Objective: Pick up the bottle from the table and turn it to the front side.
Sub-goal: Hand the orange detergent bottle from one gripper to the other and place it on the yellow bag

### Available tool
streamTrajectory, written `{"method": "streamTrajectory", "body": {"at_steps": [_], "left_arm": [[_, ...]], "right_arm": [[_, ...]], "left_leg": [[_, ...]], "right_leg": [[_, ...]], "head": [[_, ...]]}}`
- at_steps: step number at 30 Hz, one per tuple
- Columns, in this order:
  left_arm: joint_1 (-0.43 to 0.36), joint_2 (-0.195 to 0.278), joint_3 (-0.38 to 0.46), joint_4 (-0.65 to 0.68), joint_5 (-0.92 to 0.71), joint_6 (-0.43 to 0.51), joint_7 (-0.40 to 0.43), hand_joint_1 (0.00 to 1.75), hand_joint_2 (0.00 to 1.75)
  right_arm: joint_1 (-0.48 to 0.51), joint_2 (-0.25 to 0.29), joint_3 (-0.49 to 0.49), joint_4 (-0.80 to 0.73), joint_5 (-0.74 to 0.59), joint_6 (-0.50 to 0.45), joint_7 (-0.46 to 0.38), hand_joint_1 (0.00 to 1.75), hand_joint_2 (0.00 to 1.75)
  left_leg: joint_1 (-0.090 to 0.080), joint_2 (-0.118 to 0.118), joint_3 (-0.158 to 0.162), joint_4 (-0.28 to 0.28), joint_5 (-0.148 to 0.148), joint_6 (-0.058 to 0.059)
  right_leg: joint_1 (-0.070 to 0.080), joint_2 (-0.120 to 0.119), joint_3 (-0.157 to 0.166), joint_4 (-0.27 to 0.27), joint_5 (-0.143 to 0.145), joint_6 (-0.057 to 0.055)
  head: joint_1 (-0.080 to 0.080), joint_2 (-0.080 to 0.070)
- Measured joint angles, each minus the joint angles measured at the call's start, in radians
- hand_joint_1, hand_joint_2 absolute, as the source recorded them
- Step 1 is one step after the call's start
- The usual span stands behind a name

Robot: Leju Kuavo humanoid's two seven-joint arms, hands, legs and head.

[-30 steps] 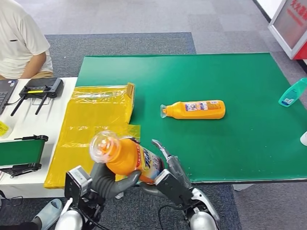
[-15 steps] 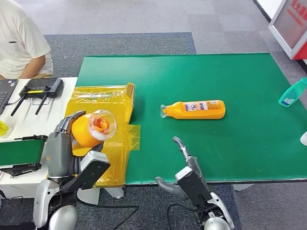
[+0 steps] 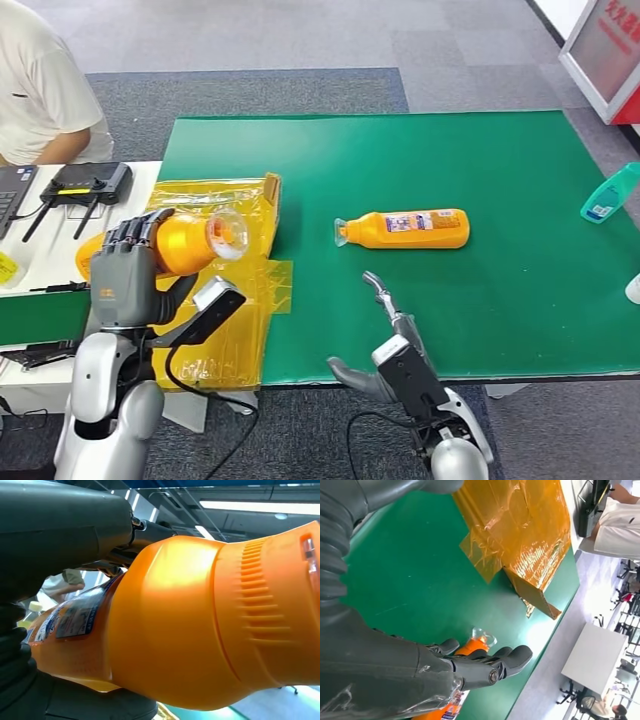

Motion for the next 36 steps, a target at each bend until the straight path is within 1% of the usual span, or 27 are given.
{"method": "streamTrajectory", "body": {"at_steps": [2,4,7,9,11,14,18,23,28,36], "left_arm": [[-0.012,0.015,-0.001,0.031,-0.008,0.002,0.003,1.75,1.75],[-0.034,0.043,-0.014,0.068,-0.016,-0.002,0.012,1.75,1.75],[-0.109,0.111,-0.066,0.181,-0.021,-0.011,0.024,1.75,1.75],[-0.171,0.143,-0.099,0.281,-0.021,-0.014,0.027,1.75,1.75],[-0.227,0.157,-0.121,0.373,-0.021,-0.029,0.028,1.75,1.75],[-0.292,0.165,-0.145,0.477,-0.021,-0.058,0.031,1.75,1.75],[-0.363,0.154,-0.174,0.598,-0.021,-0.086,0.037,1.75,1.75],[-0.424,0.113,-0.189,0.729,-0.021,-0.091,0.037,1.75,1.75],[-0.442,0.072,-0.192,0.819,-0.011,-0.085,0.027,1.75,1.75],[-0.451,0.030,-0.179,0.898,0.046,-0.083,0.006,1.75,1.75]], "right_arm": [[-0.010,0.000,0.002,0.009,-0.001,0.001,-0.001,0.00,1.75],[-0.027,0.000,0.008,0.022,-0.008,0.003,-0.007,0.00,1.75],[-0.072,-0.002,0.026,0.054,-0.029,0.004,-0.023,0.00,1.75],[-0.101,-0.004,0.039,0.072,-0.043,0.002,-0.029,0.00,1.75],[-0.119,-0.008,0.048,0.082,-0.055,0.002,-0.031,0.00,1.75],[-0.132,-0.015,0.056,0.090,-0.066,0.003,-0.034,0.00,1.75],[-0.153,-0.027,0.058,0.095,-0.093,0.017,-0.043,0.00,1.75],[-0.177,-0.037,0.062,0.093,-0.111,0.032,-0.045,0.00,1.75],[-0.187,-0.042,0.073,0.078,-0.113,0.035,-0.045,0.00,1.75],[-0.189,-0.047,0.082,0.070,-0.123,0.038,-0.046,0.00,1.75]], "left_leg": [[0.000,0.000,0.000,0.000,0.000,0.000],[0.000,0.000,0.000,0.000,0.000,0.000],[0.000,0.000,0.000,0.000,0.001,-0.001],[0.000,0.000,0.000,0.000,0.002,-0.001],[0.000,0.000,0.000,0.000,0.003,-0.001],[0.000,0.000,-0.001,0.000,0.003,-0.001],[0.000,0.000,-0.001,0.000,0.004,-0.001],[0.000,0.000,-0.002,0.000,0.003,-0.001],[0.000,0.000,-0.002,0.000,0.003,-0.001],[0.000,0.000,-0.003,0.000,0.003,-0.001]], "right_leg": [[0.000,0.000,0.000,0.000,0.000,0.000],[0.000,0.000,-0.001,0.000,0.000,0.000],[0.000,0.000,-0.001,0.000,0.000,0.000],[0.000,0.000,-0.001,0.000,0.001,0.000],[0.000,0.000,-0.001,0.000,0.003,0.000],[0.000,0.000,-0.001,0.000,0.003,0.000],[0.000,0.000,-0.002,0.000,0.004,0.001],[-0.001,0.000,-0.002,0.000,0.004,0.001],[0.000,0.000,-0.003,0.000,0.004,0.001],[0.000,0.000,-0.003,0.000,0.004,0.001]], "head": [[0.000,0.000],[0.000,0.000],[0.000,0.000],[0.000,0.000],[0.000,0.000],[0.000,0.000],[0.000,0.000],[0.000,0.000],[0.000,0.000],[0.000,0.000]]}}
